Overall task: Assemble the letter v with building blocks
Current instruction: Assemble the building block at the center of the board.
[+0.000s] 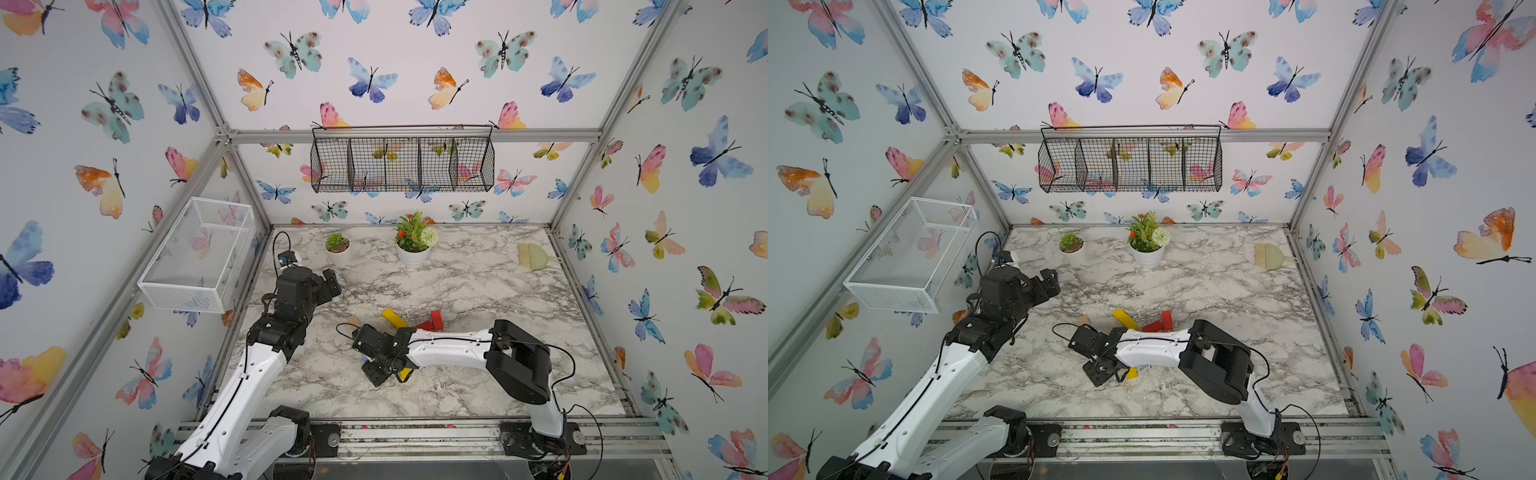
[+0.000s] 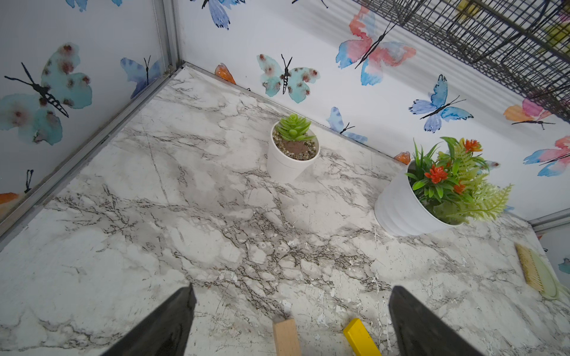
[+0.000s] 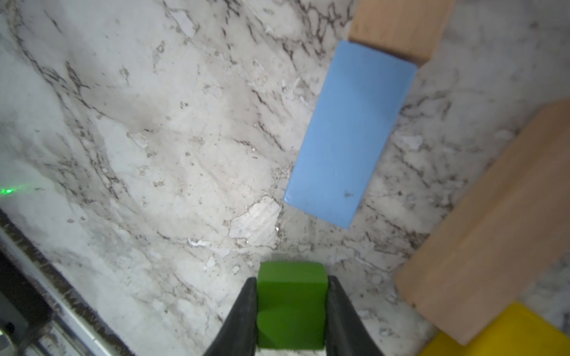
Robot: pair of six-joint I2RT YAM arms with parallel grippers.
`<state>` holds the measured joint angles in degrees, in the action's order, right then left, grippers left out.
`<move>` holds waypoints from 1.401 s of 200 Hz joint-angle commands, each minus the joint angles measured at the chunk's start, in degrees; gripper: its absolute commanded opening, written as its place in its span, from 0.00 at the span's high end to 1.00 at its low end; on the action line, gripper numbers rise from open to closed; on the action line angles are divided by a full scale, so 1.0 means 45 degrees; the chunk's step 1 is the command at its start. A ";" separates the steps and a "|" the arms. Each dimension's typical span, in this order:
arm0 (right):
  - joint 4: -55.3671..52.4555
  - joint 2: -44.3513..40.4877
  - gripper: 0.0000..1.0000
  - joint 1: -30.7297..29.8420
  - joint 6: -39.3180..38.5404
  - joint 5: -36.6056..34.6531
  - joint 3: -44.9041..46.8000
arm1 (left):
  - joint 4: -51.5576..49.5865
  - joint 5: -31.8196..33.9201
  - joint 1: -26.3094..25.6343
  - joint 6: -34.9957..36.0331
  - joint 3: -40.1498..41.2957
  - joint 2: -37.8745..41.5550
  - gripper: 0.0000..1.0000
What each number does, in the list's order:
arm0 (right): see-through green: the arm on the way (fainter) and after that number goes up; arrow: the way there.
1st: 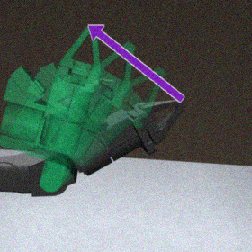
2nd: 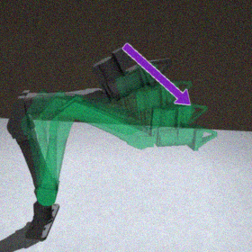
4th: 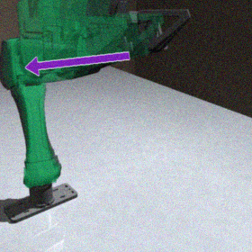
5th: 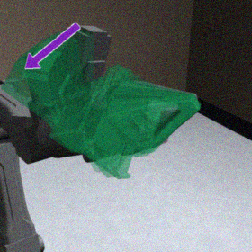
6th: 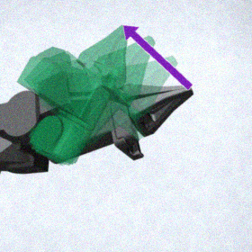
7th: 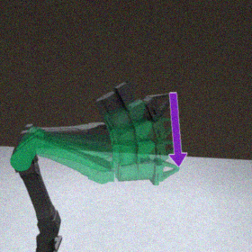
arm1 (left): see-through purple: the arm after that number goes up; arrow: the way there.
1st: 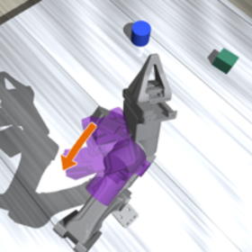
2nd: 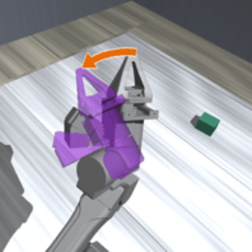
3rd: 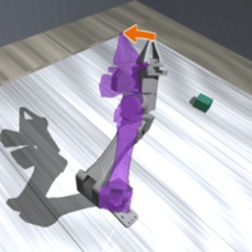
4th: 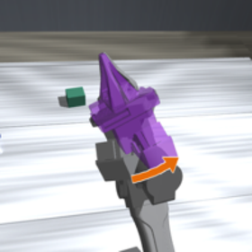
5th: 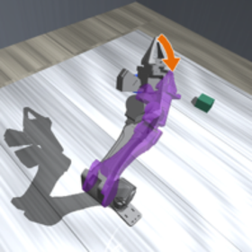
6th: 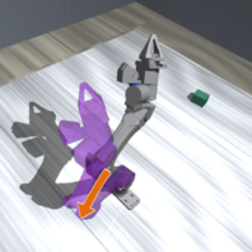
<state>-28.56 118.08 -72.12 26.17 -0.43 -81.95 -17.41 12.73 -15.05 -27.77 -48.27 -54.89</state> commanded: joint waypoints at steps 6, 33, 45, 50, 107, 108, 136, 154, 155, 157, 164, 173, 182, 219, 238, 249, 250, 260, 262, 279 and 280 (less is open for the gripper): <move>-0.0675 0.0552 0.77 -0.0107 0.0214 0.0009 -0.0527 | -0.0003 -0.0134 0.0102 0.0252 -0.0191 0.0245 0.02; -0.0967 0.0749 0.78 -0.0112 0.0385 -0.0226 -0.0777 | -0.0018 -0.0178 0.0119 0.0355 -0.0191 0.0241 0.02; -0.1144 0.0866 0.78 -0.0117 0.0448 -0.0252 -0.0962 | 0.0002 -0.0190 0.0135 0.0369 -0.0171 0.0256 0.02; -0.1206 0.0921 0.79 -0.0107 0.0489 -0.0284 -0.1030 | 0.0015 -0.0207 0.0124 0.0370 -0.0140 0.0256 0.02; -0.2170 0.1249 0.80 -0.0107 0.1185 -0.1076 -0.1680 | 0.0080 -0.0309 0.0192 0.0429 -0.0108 0.0288 0.02; -0.2190 0.1245 0.80 -0.0107 0.1200 -0.1086 -0.1695 | 0.0090 -0.0310 0.0196 0.0429 -0.0091 0.0276 0.02; -0.2547 0.1317 0.80 -0.0107 0.1468 -0.1398 -0.1933 | 0.0158 -0.0485 0.0321 0.0468 -0.0039 0.0304 0.02; -0.2695 0.1483 0.80 -0.0114 0.1561 -0.1419 -0.2115 | 0.0214 -0.0719 0.0466 0.0468 -0.0042 0.0298 0.02; -0.2696 0.1489 0.80 -0.0120 0.1564 -0.1414 -0.2118 | 0.0215 -0.0729 0.0470 0.0468 -0.0039 0.0291 0.02; -0.2697 0.1493 0.80 -0.0125 0.1580 -0.1410 -0.2134 | 0.0226 -0.0751 0.0472 0.0478 -0.0036 0.0291 0.02; -0.2697 0.1547 0.80 -0.0107 0.1601 -0.1373 -0.2174 | 0.0270 -0.0858 0.0545 0.0468 -0.0019 0.0321 0.02; -0.2731 0.1619 0.80 -0.0110 0.1625 -0.1342 -0.2235 | 0.0294 -0.0953 0.0616 0.0459 0.0004 0.0336 0.02; -0.2755 0.1664 0.80 -0.0107 0.1640 -0.1331 -0.2286 | 0.0294 -0.1031 0.0664 0.0464 0.0006 0.0358 0.02; -0.2890 0.1898 0.79 -0.0126 0.1682 -0.1194 -0.2660 | 0.0392 -0.1225 0.0824 0.0458 0.0100 0.0531 0.02; -0.2963 0.2048 0.80 -0.0165 0.1721 -0.1177 -0.2863 | 0.0404 -0.1305 0.0857 0.0465 0.0097 0.0597 0.02; -0.3117 0.2166 0.80 -0.0202 0.1769 -0.1223 -0.3076 | 0.0411 -0.1396 0.0892 0.0463 0.0086 0.0616 0.02; -0.3132 0.2181 0.80 -0.0203 0.1775 -0.1228 -0.3096 | 0.0411 -0.1410 0.0888 0.0465 0.0094 0.0607 0.02; -0.3238 0.2300 0.80 -0.0224 0.1829 -0.1253 -0.3242 | 0.0446 -0.1522 0.0960 0.0465 0.0120 0.0607 0.02; -0.3257 0.2321 0.80 -0.0224 0.1847 -0.1253 -0.3255 | 0.0449 -0.1545 0.0985 0.0467 0.0111 0.0614 0.02; -0.3394 0.2497 0.80 -0.0244 0.1928 -0.1214 -0.3416 | 0.0502 -0.1810 0.1152 0.0431 0.0121 0.0578 0.02; -0.3397 0.2503 0.80 -0.0244 0.1933 -0.1214 -0.3432 | 0.0506 -0.1831 0.1164 0.0420 0.0121 0.0578 0.02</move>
<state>-40.21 126.52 -72.66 33.54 -5.43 -96.57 -16.49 7.14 -11.11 -26.50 -48.23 -53.06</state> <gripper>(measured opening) 0.333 0.984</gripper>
